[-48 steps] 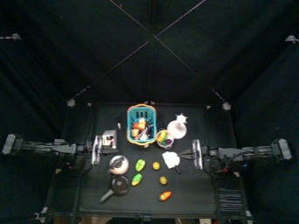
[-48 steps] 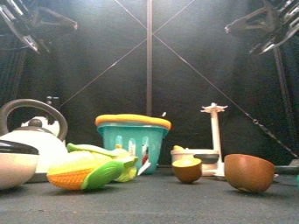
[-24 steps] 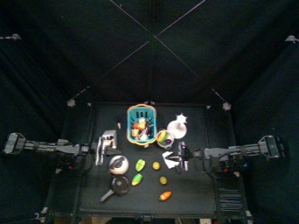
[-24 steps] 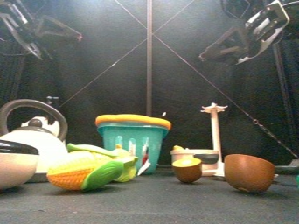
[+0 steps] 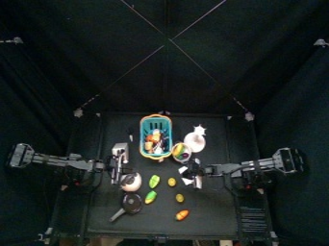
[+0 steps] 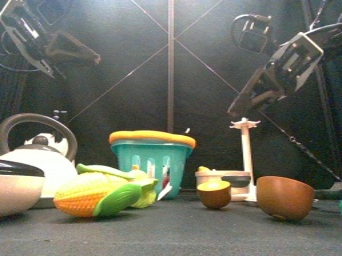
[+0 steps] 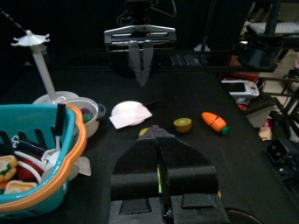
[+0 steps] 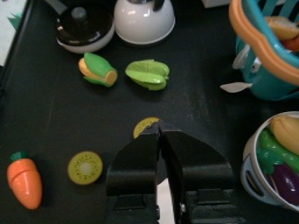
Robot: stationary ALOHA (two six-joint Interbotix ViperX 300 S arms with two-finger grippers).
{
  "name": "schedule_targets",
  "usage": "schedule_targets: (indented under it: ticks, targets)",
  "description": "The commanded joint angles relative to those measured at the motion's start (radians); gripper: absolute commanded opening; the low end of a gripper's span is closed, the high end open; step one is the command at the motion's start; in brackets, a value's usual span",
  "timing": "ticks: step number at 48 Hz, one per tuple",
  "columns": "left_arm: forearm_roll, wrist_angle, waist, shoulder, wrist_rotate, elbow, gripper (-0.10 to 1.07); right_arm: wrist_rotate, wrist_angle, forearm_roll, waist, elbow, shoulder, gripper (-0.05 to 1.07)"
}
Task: Grab kiwi half
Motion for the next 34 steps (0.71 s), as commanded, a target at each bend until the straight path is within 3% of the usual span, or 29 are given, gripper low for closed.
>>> schedule_targets:
  ticks: [1, 7, 15, 23, 27, 34]
  targets:
    - [-0.003, -0.006, -0.006, 0.021, 0.000, -0.031, 0.11, -0.002, 0.002, 0.003, 0.003, -0.043, 0.060, 0.10]
    - [-0.011, -0.009, -0.011, 0.035, 0.000, -0.031, 0.18, -0.002, 0.028, 0.002, 0.009, -0.083, 0.133, 0.29]
    - [-0.020, -0.009, -0.011, 0.040, 0.000, -0.029, 0.24, -0.002, 0.095, 0.003, 0.014, -0.143, 0.219, 0.65]
    - [-0.026, -0.009, -0.011, 0.040, 0.000, -0.028, 0.24, -0.002, 0.152, 0.002, 0.015, -0.192, 0.290, 0.95]
    - [-0.026, -0.009, -0.011, 0.040, 0.000, -0.026, 0.24, -0.002, 0.161, -0.002, 0.015, -0.209, 0.318, 1.02]
    - [-0.026, -0.009, -0.011, 0.040, 0.000, -0.026, 0.24, -0.003, 0.166, -0.031, 0.020, -0.238, 0.362, 1.03]
